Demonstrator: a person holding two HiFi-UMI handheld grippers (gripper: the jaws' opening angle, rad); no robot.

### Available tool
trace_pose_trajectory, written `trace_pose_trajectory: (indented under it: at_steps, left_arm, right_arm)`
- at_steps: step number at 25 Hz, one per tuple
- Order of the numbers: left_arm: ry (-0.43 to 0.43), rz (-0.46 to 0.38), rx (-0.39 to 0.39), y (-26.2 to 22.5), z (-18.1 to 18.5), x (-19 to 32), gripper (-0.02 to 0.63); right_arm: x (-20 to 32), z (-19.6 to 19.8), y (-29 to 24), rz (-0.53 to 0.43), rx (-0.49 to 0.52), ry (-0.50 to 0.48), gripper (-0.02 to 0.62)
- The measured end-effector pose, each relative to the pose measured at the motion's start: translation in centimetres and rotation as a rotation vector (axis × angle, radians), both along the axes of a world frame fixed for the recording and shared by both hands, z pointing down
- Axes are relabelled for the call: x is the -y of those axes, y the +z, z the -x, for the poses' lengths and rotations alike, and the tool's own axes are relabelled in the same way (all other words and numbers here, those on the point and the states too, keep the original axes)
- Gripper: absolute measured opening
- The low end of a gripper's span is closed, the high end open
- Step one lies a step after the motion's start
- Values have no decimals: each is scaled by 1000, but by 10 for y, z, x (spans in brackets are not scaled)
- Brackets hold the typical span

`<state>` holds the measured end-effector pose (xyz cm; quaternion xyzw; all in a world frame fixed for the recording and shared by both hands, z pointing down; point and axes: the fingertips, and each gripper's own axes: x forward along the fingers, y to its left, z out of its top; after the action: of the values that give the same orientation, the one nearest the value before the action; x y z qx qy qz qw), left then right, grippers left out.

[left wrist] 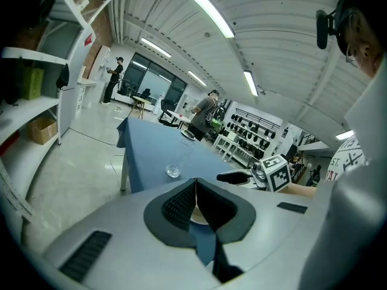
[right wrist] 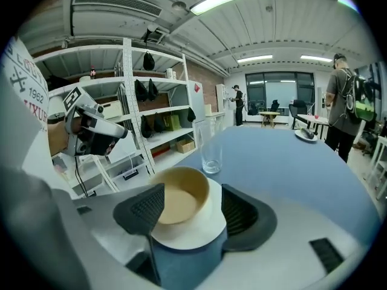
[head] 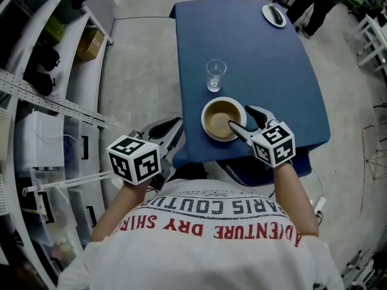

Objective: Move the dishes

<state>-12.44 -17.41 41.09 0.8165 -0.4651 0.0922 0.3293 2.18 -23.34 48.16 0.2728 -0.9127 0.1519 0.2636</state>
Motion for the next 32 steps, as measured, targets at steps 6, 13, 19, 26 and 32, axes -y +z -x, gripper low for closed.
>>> trace_pose_trajectory:
  at_steps: [6, 13, 19, 26, 32]
  left_arm:
    - [1, 6, 5, 1, -1, -9, 28]
    - [11, 7, 9, 2, 4, -5, 29]
    - [40, 7, 4, -3, -1, 5, 28]
    - [69, 21, 13, 1, -6, 18, 28]
    - [88, 36, 18, 5, -8, 24, 28]
  right_arm:
    - [-9, -3, 26, 114, 6, 62, 276]
    - [-10, 1, 33, 195, 69, 123, 231]
    - [-9, 0, 32, 240, 111, 174, 112]
    - [-5, -3, 35, 278, 137, 218, 60]
    - [-1, -3, 33, 348, 223, 247, 43]
